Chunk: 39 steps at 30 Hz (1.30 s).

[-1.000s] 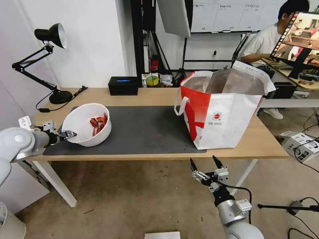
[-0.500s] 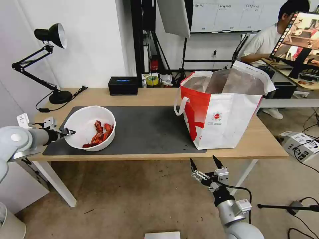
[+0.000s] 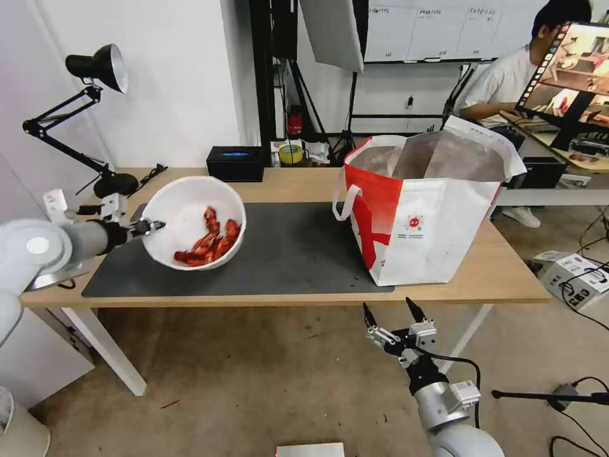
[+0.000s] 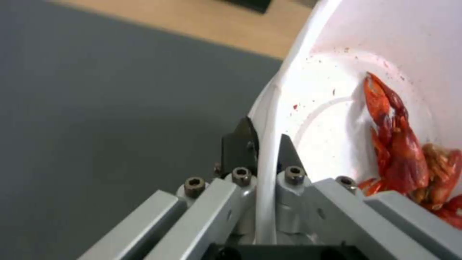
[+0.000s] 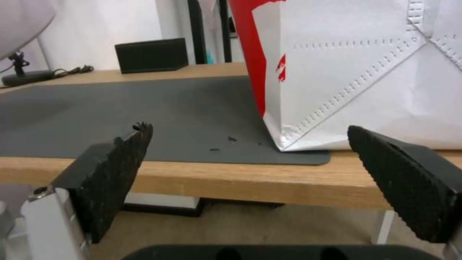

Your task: Pick up the trash from the table and place it into the takeout bag.

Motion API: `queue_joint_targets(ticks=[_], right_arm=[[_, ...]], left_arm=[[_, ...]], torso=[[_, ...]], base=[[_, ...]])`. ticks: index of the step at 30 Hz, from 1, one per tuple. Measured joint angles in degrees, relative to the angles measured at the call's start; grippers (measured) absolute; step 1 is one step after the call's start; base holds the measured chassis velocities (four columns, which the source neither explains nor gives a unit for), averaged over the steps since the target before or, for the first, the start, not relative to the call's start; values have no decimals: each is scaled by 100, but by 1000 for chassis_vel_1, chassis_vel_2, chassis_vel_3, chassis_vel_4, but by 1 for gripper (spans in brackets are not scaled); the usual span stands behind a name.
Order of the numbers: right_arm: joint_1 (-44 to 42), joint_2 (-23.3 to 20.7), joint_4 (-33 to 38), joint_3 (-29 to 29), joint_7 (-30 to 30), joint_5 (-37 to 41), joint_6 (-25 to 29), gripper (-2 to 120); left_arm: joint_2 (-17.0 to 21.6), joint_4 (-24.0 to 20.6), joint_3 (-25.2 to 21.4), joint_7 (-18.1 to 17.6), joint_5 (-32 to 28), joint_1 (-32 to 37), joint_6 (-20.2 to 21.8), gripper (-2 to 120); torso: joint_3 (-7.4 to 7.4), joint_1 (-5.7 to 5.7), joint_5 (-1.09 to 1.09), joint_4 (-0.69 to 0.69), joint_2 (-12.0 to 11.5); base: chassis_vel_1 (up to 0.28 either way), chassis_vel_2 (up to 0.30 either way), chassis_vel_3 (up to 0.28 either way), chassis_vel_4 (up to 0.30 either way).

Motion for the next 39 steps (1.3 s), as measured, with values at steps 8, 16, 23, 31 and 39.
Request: queue_joint_targets(ticks=[8,16,23,31,39], right_arm=[[0,0,0,0,0,0,0,100],[0,0,0,0,0,0,0,100],[1,0,0,-1,0,0,0,100],[0,0,0,0,0,0,0,100],[0,-1,0,0,0,0,0,100]], left_arm=[[-127,-54,816,-114,-178,-1008,-7,0],[-427,195,1843,-242,-376,-2497,-16,0],[-1120,572,2687,-442,-504,-3565,-17,0],[-1998,1006,3150,-692,-565,-4426,-29,0],[-2700,1400,3398,-993,-600,-4812,-112,0]], torso=[[0,0,-2,1,-1],[0,0,2,0,-1],[0,0,1,-1,-1],[0,0,1,0,0],[0,0,0,1,-1]], base=[[0,0,0,0],[0,0,0,0],[0,0,0,0],[0,0,0,0],[0,0,0,0]])
